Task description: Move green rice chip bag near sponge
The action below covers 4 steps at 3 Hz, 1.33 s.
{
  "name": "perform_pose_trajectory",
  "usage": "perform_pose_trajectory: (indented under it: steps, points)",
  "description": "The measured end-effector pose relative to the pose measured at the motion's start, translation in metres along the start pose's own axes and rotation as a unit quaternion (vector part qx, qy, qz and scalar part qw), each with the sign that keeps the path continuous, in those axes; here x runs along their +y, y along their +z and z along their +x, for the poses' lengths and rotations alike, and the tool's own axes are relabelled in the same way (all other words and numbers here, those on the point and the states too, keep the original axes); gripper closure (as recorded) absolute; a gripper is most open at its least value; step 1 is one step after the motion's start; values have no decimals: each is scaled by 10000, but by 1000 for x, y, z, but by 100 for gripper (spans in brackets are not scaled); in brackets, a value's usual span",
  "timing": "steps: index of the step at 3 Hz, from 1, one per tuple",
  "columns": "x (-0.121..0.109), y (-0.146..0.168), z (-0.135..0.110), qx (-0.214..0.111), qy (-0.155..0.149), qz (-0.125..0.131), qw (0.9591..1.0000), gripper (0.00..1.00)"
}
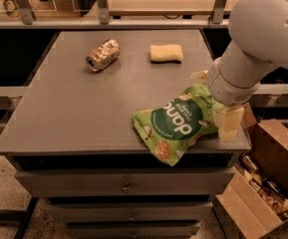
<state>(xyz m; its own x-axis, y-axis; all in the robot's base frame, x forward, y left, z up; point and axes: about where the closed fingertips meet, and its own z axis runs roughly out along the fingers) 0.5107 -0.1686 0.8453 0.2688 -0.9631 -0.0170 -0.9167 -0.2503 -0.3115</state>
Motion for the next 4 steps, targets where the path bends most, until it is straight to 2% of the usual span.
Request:
perform_pose_trajectory:
  steps: [1, 2, 4]
  points:
    - [4, 11, -7, -170, -163, -129, 9996, 18]
    - [8, 13, -11, -340, -204, -194, 9990, 41]
    - [8, 12, -12, -326, -216, -192, 9990, 87]
